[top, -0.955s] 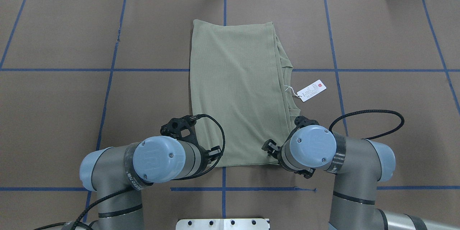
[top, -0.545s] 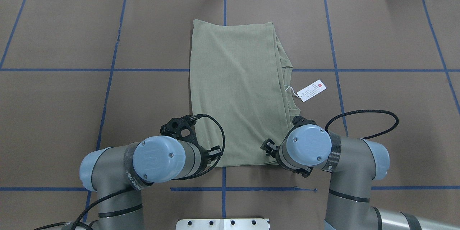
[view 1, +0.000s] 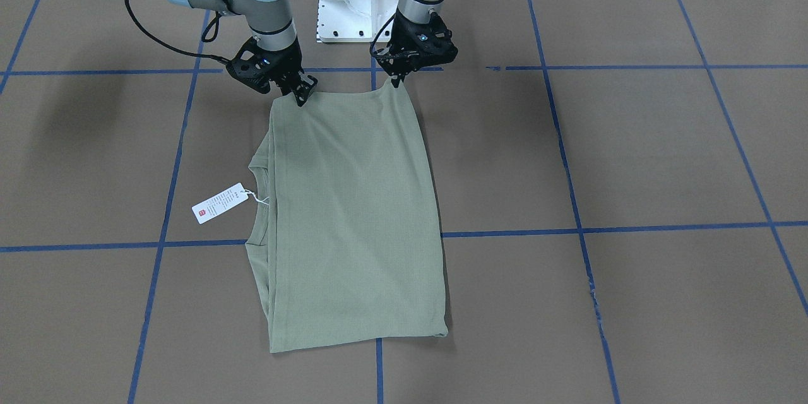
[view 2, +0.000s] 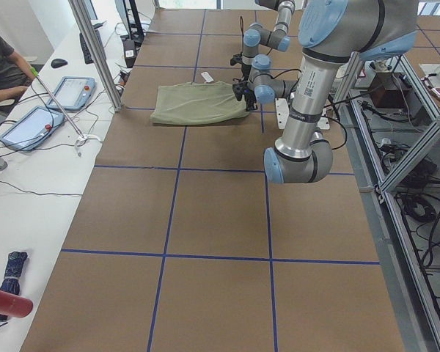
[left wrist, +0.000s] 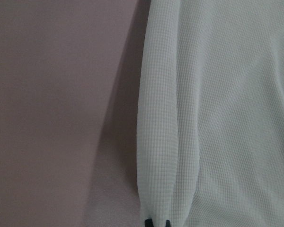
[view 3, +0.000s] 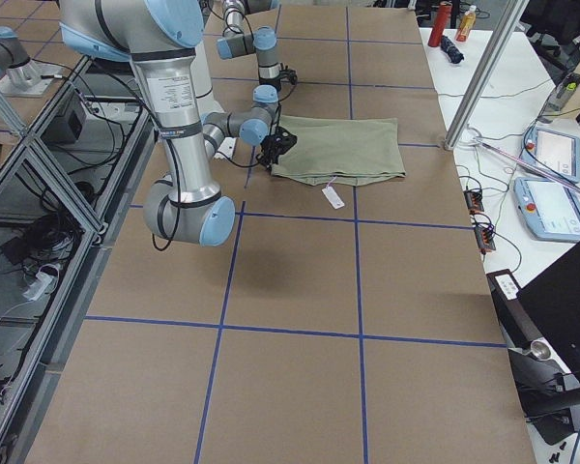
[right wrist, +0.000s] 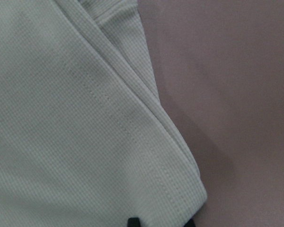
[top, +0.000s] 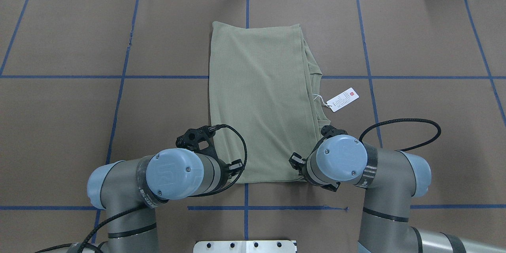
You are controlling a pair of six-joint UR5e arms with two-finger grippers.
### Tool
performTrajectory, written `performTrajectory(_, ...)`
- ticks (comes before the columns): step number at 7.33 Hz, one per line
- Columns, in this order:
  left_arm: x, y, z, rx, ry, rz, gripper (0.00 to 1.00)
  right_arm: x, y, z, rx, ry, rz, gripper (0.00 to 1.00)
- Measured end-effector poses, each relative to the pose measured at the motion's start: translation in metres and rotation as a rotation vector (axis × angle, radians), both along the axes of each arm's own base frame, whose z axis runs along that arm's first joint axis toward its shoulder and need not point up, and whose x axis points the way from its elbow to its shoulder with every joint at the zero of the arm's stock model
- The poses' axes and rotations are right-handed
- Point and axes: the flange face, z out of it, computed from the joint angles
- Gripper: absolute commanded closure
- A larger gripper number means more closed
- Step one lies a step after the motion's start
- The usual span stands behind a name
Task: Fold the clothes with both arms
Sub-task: 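Grasp the shirt's near corners with both grippers, then lift the near edge with both grippers and fold it away from the robot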
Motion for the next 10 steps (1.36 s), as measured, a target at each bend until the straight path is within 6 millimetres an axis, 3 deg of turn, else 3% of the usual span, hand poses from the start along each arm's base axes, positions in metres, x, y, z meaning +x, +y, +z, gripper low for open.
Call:
performTrajectory(3,-0.002,-0.001,-0.002,0.002,0.004,-0.003,1.00,-0.002,-0.001,-0.009,0.005,-0.015,0.000,1.00)
performTrajectory(6,-0.013,0.002,-0.009,0.001,0.002,-0.002,1.00,0.013,0.000,-0.033,0.016,-0.069,0.011,1.00)
performTrajectory(8,-0.045,0.014,-0.029,-0.006,-0.015,0.004,1.00,0.035,0.008,-0.050,0.031,-0.115,0.000,1.00)
performTrajectory(10,-0.079,0.041,-0.044,-0.031,-0.043,0.042,1.00,0.057,0.034,-0.069,0.023,-0.178,-0.059,1.00)
